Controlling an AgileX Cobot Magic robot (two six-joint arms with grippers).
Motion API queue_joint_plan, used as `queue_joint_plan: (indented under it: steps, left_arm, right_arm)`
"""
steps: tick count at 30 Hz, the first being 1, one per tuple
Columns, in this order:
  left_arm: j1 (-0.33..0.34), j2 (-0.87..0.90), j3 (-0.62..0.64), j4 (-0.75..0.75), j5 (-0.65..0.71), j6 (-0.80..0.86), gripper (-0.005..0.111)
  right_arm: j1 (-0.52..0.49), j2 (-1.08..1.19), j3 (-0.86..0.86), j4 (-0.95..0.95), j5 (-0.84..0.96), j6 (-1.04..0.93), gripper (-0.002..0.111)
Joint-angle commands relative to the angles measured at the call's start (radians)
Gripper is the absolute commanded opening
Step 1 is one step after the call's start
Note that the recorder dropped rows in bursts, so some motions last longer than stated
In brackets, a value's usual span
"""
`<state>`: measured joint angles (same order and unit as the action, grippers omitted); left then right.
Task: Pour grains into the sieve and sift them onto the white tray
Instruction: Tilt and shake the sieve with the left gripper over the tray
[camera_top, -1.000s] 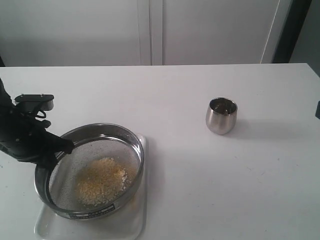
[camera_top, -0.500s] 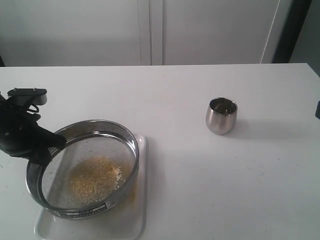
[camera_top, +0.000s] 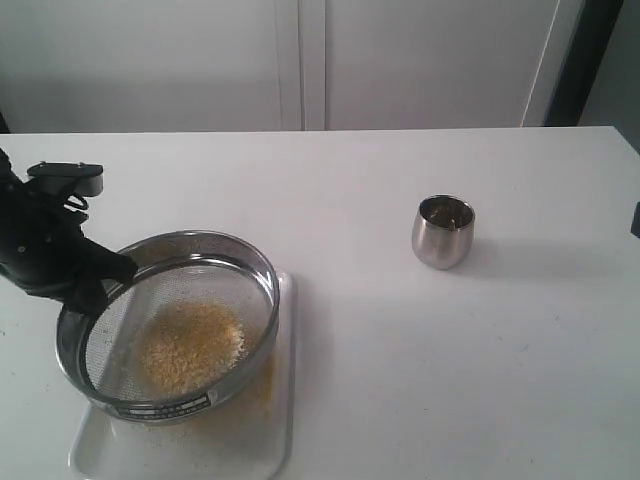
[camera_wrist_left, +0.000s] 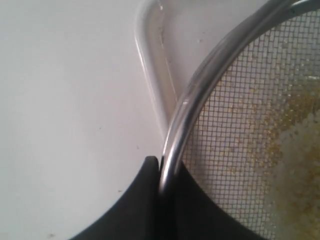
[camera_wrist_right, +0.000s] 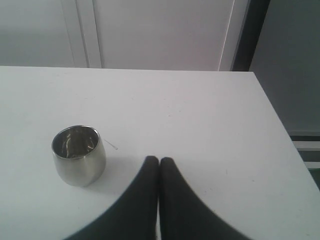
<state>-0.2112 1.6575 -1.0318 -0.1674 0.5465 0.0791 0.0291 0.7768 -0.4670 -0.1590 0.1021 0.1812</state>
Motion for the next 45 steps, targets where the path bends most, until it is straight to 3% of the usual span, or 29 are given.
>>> queue_joint_plan:
  steps: [1, 3, 7, 9, 11, 16, 21, 24, 27, 30, 33, 38, 42, 45]
  left_arm:
    - [-0.008, -0.009, -0.010, -0.005, 0.066, -0.038, 0.000]
    - [-0.012, -0.009, -0.006, -0.008, 0.139, 0.046, 0.000]
    - [-0.012, -0.009, -0.006, -0.017, -0.034, 0.022, 0.000]
    - [-0.012, -0.009, -0.006, -0.025, 0.080, 0.026, 0.000]
    - [-0.012, -0.009, -0.006, -0.027, 0.110, 0.045, 0.000]
    - [-0.012, -0.009, -0.006, -0.027, -0.062, 0.046, 0.000]
    - [-0.012, -0.009, 0.001, -0.075, 0.105, 0.054, 0.000]
    - [-0.012, -0.009, 0.003, -0.077, -0.022, 0.116, 0.000]
    - [-0.012, -0.009, 0.003, -0.080, -0.156, 0.068, 0.000]
    - [-0.012, -0.009, 0.003, -0.087, -0.061, 0.023, 0.000]
    - [-0.012, -0.009, 0.019, -0.089, 0.036, 0.081, 0.000]
    - [-0.012, -0.006, 0.019, -0.086, -0.169, 0.091, 0.000]
    - [-0.012, -0.006, 0.020, -0.100, -0.033, 0.053, 0.000]
    - [-0.012, -0.005, 0.024, -0.075, -0.068, 0.080, 0.000]
  right_arm:
    - [-0.006, -0.007, 0.003, -0.003, 0.004, -0.002, 0.000]
    - [-0.006, -0.007, 0.003, -0.003, 0.004, -0.002, 0.000]
    - [-0.006, -0.007, 0.003, -0.003, 0.004, -0.002, 0.000]
    - [-0.006, -0.007, 0.003, -0.003, 0.004, -0.002, 0.000]
    - [-0.006, -0.007, 0.003, -0.003, 0.004, -0.002, 0.000]
    - [-0.006, -0.007, 0.003, -0.003, 0.006, -0.002, 0.000]
    - [-0.006, -0.007, 0.003, -0.003, 0.006, -0.002, 0.000]
    - [-0.006, -0.007, 0.003, -0.003, 0.006, -0.002, 0.000]
    - [-0.006, -0.007, 0.003, -0.003, 0.004, -0.002, 0.000]
    - [-0.006, -0.007, 0.003, -0.003, 0.004, -0.002, 0.000]
    - [-0.006, -0.007, 0.003, -0.003, 0.004, -0.002, 0.000]
    - [-0.006, -0.007, 0.003, -0.003, 0.004, -0.002, 0.000]
    - [-0.006, -0.007, 0.003, -0.003, 0.004, -0.002, 0.000]
    - [-0.006, -0.007, 0.003, -0.003, 0.004, -0.002, 0.000]
